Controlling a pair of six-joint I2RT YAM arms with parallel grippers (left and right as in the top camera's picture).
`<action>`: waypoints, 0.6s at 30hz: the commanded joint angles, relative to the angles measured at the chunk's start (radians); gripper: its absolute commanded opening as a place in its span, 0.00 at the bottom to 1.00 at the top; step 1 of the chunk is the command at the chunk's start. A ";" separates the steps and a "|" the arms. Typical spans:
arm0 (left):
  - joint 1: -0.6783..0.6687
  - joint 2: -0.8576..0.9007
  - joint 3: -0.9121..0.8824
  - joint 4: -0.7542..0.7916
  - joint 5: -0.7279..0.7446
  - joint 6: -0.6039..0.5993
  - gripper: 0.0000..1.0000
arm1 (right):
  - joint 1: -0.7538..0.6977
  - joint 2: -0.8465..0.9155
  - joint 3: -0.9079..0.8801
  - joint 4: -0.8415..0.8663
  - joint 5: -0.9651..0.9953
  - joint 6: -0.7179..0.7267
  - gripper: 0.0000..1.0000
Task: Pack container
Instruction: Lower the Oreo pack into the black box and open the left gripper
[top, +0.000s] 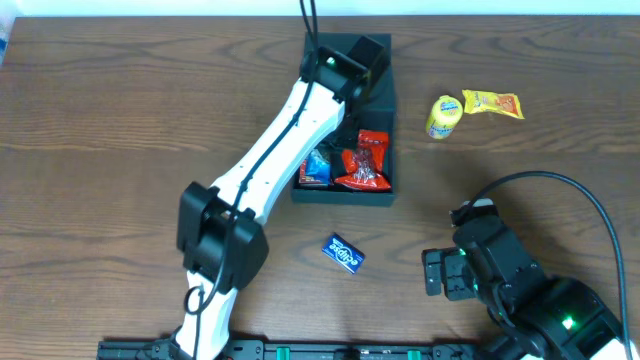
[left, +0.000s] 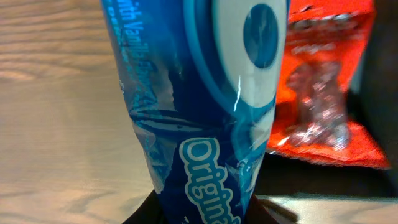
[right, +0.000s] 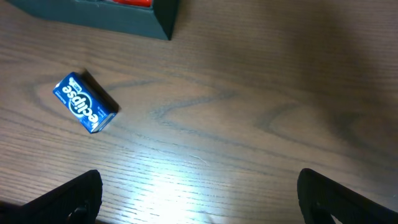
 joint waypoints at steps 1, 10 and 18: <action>0.001 0.042 0.051 0.010 0.073 0.021 0.21 | 0.006 -0.002 0.000 -0.001 0.004 0.018 0.99; 0.002 0.098 0.051 0.031 0.124 -0.048 0.21 | 0.006 -0.002 0.000 -0.001 0.004 0.018 0.99; 0.010 0.156 0.051 0.053 0.132 -0.093 0.20 | 0.006 -0.002 0.000 -0.001 0.004 0.018 0.99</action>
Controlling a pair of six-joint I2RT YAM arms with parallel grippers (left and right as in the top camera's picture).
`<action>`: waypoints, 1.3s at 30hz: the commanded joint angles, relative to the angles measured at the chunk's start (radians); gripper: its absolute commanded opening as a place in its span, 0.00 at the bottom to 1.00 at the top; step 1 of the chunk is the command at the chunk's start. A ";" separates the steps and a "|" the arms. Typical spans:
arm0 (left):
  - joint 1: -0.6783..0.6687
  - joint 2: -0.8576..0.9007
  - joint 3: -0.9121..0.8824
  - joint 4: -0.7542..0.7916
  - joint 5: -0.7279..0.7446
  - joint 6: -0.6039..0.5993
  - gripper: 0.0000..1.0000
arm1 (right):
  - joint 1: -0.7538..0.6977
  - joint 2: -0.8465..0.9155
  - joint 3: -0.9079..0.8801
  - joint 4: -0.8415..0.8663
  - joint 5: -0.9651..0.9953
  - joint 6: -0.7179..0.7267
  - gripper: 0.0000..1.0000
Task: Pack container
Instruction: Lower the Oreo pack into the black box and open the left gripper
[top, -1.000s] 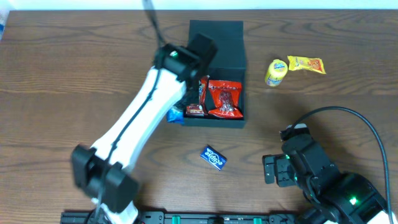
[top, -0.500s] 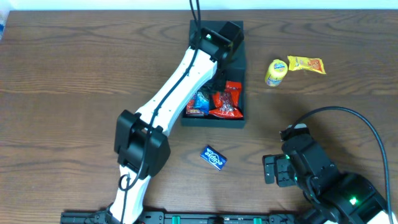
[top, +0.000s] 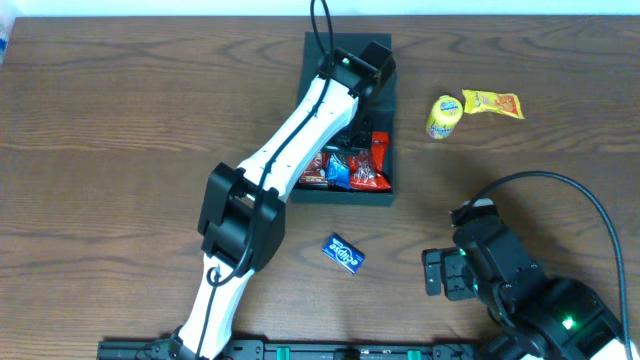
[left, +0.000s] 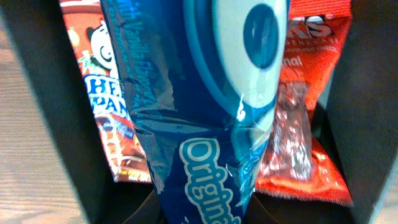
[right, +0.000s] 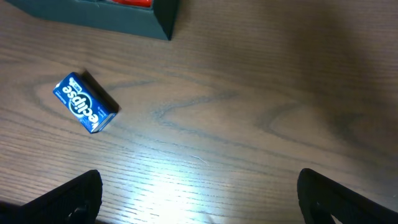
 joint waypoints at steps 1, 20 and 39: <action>0.009 0.039 0.025 0.003 0.015 -0.026 0.20 | 0.006 -0.002 0.000 -0.001 0.003 0.018 0.99; 0.042 0.071 -0.002 0.080 0.009 -0.034 0.19 | 0.006 -0.002 0.000 -0.001 0.003 0.018 0.99; 0.023 0.071 -0.026 0.089 0.010 -0.034 0.42 | 0.006 -0.002 0.000 -0.001 0.003 0.018 0.99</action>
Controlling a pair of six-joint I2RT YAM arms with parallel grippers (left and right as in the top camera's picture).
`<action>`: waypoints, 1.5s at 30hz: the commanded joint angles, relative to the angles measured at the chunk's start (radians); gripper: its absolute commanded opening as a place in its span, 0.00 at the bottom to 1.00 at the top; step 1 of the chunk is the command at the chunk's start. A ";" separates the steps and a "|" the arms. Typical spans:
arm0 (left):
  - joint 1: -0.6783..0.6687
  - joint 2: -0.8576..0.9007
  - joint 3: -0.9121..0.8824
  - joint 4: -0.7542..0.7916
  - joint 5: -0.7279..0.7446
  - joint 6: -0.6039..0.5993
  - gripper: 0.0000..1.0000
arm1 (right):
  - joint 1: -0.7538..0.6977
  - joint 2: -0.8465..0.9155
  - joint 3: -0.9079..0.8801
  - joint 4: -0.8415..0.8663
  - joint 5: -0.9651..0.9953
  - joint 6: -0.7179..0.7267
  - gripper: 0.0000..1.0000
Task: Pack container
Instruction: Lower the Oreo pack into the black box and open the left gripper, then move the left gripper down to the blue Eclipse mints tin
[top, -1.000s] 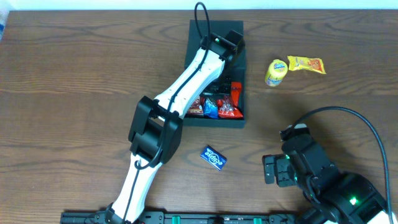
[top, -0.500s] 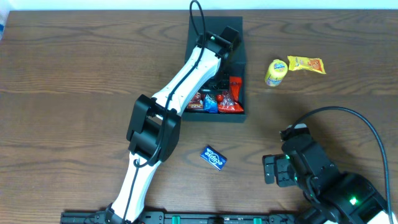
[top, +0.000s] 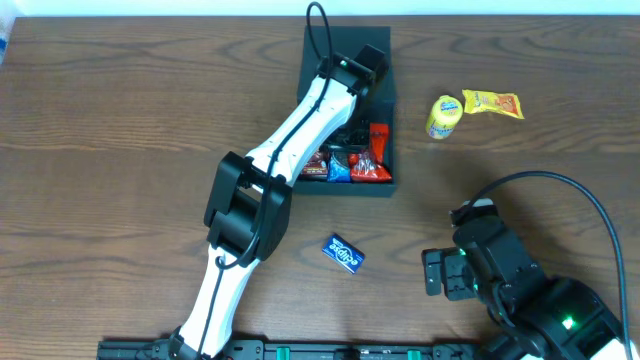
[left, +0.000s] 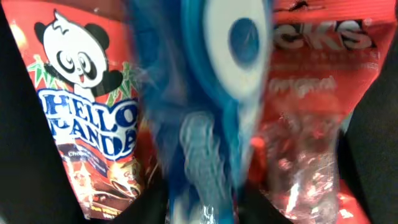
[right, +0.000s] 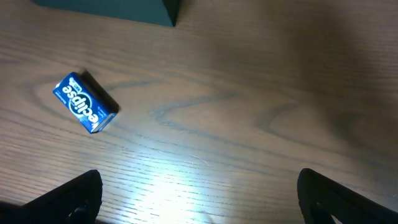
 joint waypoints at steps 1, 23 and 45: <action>-0.005 0.005 -0.007 -0.004 -0.011 -0.011 0.46 | 0.006 -0.002 0.000 -0.001 0.003 0.018 0.99; -0.007 -0.257 -0.007 -0.071 -0.092 -0.010 0.78 | 0.006 -0.002 0.000 -0.001 0.004 0.018 0.99; -0.225 -0.833 -0.673 -0.025 -0.146 -0.527 0.97 | 0.006 -0.002 0.000 -0.001 0.003 0.018 0.99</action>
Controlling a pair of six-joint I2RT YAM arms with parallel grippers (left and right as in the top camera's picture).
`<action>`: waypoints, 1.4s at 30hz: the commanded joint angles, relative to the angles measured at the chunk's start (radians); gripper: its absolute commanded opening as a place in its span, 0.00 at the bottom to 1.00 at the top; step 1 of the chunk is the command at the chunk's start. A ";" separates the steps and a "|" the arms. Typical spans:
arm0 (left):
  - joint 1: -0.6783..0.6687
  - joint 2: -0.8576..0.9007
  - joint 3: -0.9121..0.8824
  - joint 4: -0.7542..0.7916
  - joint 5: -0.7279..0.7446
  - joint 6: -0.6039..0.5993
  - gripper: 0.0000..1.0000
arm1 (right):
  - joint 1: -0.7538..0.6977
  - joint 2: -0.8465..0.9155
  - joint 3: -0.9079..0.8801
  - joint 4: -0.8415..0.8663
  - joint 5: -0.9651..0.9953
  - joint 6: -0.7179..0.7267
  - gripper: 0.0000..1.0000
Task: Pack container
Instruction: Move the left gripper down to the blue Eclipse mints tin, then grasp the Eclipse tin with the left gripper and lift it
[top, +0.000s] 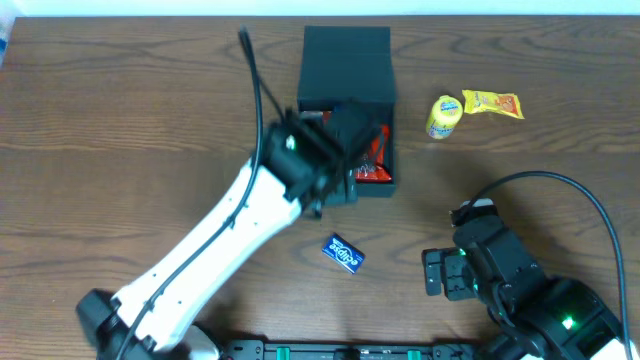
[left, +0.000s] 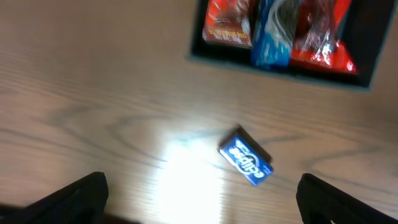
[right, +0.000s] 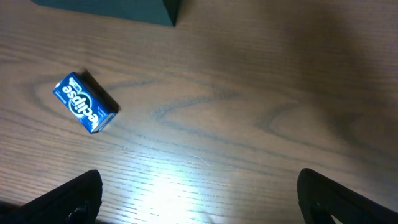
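Note:
The black container (top: 345, 60) stands at the table's far middle. Its near end holds a red Hello Panda pack (left: 229, 20), a blue cookie pack (left: 271, 38) and a red candy bag (left: 323, 38) side by side. My left gripper (left: 199, 208) hangs open and empty above the table, just in front of the container (left: 283, 67). In the overhead view the left gripper (top: 352, 130) covers the container's near end. A small blue Eclipse gum box (top: 343, 253) lies on the wood nearer the front. My right gripper (right: 199, 202) is open and empty, low at the front right, with the gum box (right: 85, 111) to its left.
A yellow round snack (top: 444, 116) and a yellow-orange wrapper (top: 492, 103) lie right of the container. The right arm's body (top: 520, 290) fills the front right corner. The left arm (top: 200, 270) stretches diagonally across the front left.
My left gripper has let go of the blue cookie pack, which now lies in the container between the two red packs. The gripper is open and has drawn back up and toward the front.
My left gripper first held the blue cookie pack over the container's edge, then over the packs inside, then low between the Hello Panda pack and the red candy bag. Now the pack rests there and the gripper is empty. The right arm and gum box stayed put.

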 joint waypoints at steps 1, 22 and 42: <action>-0.028 -0.090 -0.188 0.087 0.081 -0.186 0.98 | 0.006 -0.002 0.000 0.000 0.003 0.018 0.99; -0.123 -0.105 -0.640 0.671 0.235 -0.783 0.96 | 0.006 -0.002 0.000 0.000 0.003 0.018 0.99; -0.131 0.167 -0.579 0.687 0.285 -0.855 0.96 | 0.006 -0.002 0.000 0.000 0.003 0.018 0.99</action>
